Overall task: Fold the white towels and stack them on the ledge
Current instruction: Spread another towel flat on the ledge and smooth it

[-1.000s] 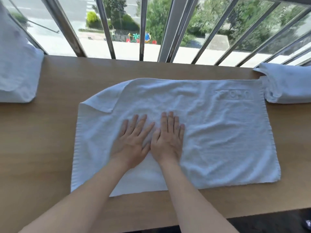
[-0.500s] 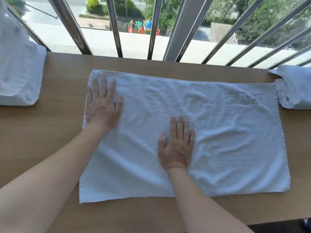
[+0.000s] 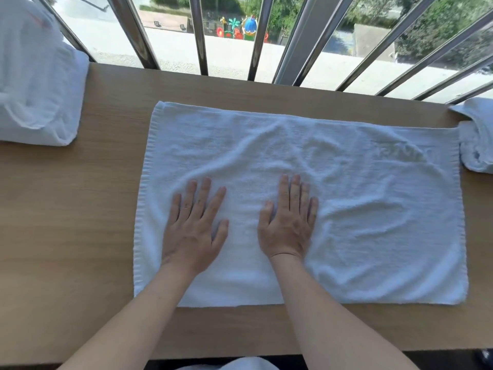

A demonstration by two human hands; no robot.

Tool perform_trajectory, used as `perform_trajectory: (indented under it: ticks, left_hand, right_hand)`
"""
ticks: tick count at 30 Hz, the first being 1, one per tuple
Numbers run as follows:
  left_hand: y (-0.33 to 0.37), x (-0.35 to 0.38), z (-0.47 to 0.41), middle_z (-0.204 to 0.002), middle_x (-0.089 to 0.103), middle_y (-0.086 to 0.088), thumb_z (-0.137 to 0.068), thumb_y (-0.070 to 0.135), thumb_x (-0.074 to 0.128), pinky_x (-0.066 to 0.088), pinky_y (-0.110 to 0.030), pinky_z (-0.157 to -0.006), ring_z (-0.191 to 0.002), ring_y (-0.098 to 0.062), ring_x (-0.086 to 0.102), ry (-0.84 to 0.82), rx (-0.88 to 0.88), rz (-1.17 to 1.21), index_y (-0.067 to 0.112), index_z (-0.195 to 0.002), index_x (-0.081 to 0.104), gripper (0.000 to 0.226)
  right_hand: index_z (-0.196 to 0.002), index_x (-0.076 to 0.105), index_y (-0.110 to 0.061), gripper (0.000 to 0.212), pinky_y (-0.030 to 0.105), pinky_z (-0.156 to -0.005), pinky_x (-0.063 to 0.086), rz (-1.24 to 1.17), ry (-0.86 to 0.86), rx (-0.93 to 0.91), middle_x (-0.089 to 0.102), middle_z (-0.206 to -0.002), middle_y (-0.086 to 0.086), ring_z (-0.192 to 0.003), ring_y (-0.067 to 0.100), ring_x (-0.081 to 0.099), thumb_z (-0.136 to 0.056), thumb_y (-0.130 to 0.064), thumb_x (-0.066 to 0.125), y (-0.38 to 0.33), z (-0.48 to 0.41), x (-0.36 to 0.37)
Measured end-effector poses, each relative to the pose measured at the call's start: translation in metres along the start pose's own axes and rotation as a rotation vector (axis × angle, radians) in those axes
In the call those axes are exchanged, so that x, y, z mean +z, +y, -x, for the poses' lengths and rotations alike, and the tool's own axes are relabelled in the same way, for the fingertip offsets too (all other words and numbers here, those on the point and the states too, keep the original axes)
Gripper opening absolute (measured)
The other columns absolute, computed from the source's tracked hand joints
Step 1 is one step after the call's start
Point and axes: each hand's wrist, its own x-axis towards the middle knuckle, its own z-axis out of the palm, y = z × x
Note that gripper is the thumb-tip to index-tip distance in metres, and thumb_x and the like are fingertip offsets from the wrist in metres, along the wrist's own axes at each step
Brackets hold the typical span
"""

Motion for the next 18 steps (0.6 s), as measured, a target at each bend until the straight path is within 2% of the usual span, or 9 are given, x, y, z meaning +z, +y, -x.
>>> perform_trajectory:
  ticks: [6, 10, 13, 15, 18]
  left_hand:
    - [-0.022, -0.008, 0.013, -0.167, -0.008, 0.000, -0.100, 0.053, 0.017, -0.003, -0.045, -0.124, -0.153, -0.020, -0.012, -0.068, -0.077, -0.044, 0.029, -0.160, 0.002, 0.066]
    - [0.019, -0.016, 0.009, -0.166, -0.013, -0.002, -0.097, 0.050, 0.015, -0.010, -0.044, -0.123, -0.152, -0.024, -0.019, -0.066, -0.191, 0.101, 0.021, -0.160, 0.004, 0.070]
    - [0.089, -0.007, -0.001, -0.166, -0.007, -0.002, -0.101, 0.040, 0.021, -0.006, -0.046, -0.124, -0.153, -0.025, -0.012, -0.017, -0.014, 0.177, 0.020, -0.159, 0.011, 0.062]
    - [0.119, 0.004, -0.001, -0.166, -0.011, 0.001, -0.103, 0.039, 0.016, -0.007, -0.046, -0.123, -0.152, -0.023, -0.016, -0.063, 0.063, 0.173, 0.023, -0.160, 0.007, 0.060]
    - [0.124, 0.020, 0.004, -0.166, -0.009, 0.003, -0.101, 0.049, 0.018, -0.006, -0.048, -0.123, -0.153, -0.024, -0.013, -0.081, 0.115, 0.025, 0.024, -0.160, 0.005, 0.066]
  right_hand:
    - [-0.158, 0.022, -0.021, 0.063, 0.048, -0.124, 0.007, -0.035, -0.010, -0.006, 0.016, -0.166, 0.003, -0.154, 0.022, 0.009, -0.098, -0.039, 0.030, -0.001, 0.001, -0.002]
    - [-0.159, 0.018, -0.018, 0.059, 0.046, -0.124, -0.002, -0.134, -0.065, -0.010, 0.008, -0.167, 0.004, -0.154, 0.021, 0.001, -0.104, -0.036, 0.031, -0.003, 0.004, -0.011]
    - [-0.155, 0.031, -0.013, 0.055, 0.040, -0.125, 0.003, -0.332, 0.032, -0.059, 0.014, -0.166, 0.006, -0.154, 0.021, 0.010, -0.105, -0.034, 0.025, 0.005, 0.004, -0.026]
    - [-0.154, 0.034, -0.016, 0.055, 0.039, -0.125, 0.005, -0.292, 0.082, -0.058, 0.019, -0.165, 0.004, -0.153, 0.021, 0.014, -0.103, -0.034, 0.025, 0.029, 0.005, -0.034]
    - [-0.159, 0.021, -0.022, 0.062, 0.046, -0.124, 0.005, -0.119, -0.082, -0.073, 0.010, -0.167, 0.002, -0.154, 0.020, 0.005, -0.101, -0.044, 0.019, 0.085, 0.014, -0.039]
